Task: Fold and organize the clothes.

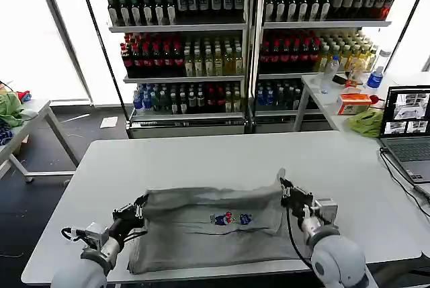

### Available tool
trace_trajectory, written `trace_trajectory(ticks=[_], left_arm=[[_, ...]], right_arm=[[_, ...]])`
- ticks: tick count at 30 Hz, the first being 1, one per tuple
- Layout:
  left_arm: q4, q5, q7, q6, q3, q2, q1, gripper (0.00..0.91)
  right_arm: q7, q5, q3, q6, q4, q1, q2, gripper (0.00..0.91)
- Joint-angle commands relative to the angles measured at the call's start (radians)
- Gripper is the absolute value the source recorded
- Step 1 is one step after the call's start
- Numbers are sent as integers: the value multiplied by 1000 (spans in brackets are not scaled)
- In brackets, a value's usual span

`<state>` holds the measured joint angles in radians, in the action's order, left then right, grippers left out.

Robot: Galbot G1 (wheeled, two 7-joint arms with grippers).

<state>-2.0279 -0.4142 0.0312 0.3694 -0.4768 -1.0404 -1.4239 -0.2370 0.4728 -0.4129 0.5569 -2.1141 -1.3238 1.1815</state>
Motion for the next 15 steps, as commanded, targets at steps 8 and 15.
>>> trace_trajectory(ticks=[8, 15], left_arm=[[10, 74, -4, -1, 2, -4, -68, 0], [16, 100, -16, -1, 5, -9, -70, 0]], right_arm=[[-43, -126, -30, -43, -28, -214, 40, 0], [-52, -171, -1, -73, 36, -207, 51, 0]])
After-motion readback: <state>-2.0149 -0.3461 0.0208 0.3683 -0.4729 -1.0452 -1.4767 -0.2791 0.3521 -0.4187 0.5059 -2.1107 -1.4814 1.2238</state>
